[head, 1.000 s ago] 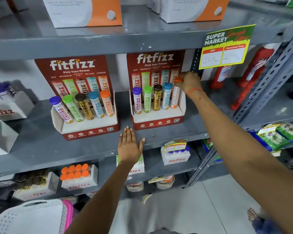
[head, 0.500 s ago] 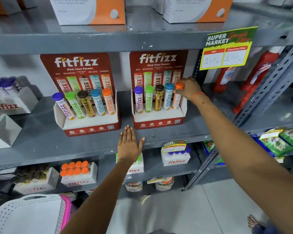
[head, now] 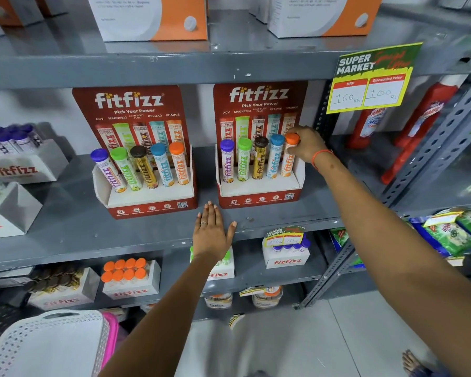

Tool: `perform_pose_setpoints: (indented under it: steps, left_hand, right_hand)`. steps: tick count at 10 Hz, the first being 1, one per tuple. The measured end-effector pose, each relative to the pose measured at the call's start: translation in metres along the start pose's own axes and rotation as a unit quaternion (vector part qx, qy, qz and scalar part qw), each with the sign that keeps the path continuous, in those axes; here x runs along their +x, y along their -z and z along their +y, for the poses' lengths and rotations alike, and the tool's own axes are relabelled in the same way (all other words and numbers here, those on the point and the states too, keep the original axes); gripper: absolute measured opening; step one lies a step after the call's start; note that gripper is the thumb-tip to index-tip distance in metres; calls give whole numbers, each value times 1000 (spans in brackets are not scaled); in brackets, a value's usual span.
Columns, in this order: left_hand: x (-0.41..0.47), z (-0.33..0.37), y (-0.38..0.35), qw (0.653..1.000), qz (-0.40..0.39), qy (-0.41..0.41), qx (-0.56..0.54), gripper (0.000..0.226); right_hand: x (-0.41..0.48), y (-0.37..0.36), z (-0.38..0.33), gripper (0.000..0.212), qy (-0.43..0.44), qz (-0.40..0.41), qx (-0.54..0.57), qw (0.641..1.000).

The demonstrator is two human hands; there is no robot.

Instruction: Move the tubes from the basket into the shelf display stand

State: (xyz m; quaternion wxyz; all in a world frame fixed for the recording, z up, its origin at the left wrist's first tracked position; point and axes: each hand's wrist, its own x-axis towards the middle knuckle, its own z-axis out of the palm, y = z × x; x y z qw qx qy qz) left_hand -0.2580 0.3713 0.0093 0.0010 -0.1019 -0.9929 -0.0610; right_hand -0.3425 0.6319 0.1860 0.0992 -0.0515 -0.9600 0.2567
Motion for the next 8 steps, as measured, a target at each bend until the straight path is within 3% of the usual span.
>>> perform_pose_setpoints:
  steps: [3, 5, 6, 7, 8]
  left_hand:
    - [1, 0, -2, 1000, 5, 2, 1, 79]
    - [0, 1, 1, 1000, 1, 3, -5, 78]
    - [-2, 2, 2, 1000, 4, 2, -15, 78]
    - [0, 2, 2, 999, 7, 9, -33, 78]
    - [1, 7, 6, 996, 21, 29, -76, 79]
  right_hand:
    - [-2, 1, 2, 47, 16, 6, 16, 1000]
    - [-11, -3, 2, 58, -5, 11, 76, 997]
    - [-35, -24, 2, 54, -20, 159, 152, 975]
    - [-56, -49, 11, 58, -63, 238, 190, 950]
    - [-70, -70, 21, 69, -136, 197, 202, 950]
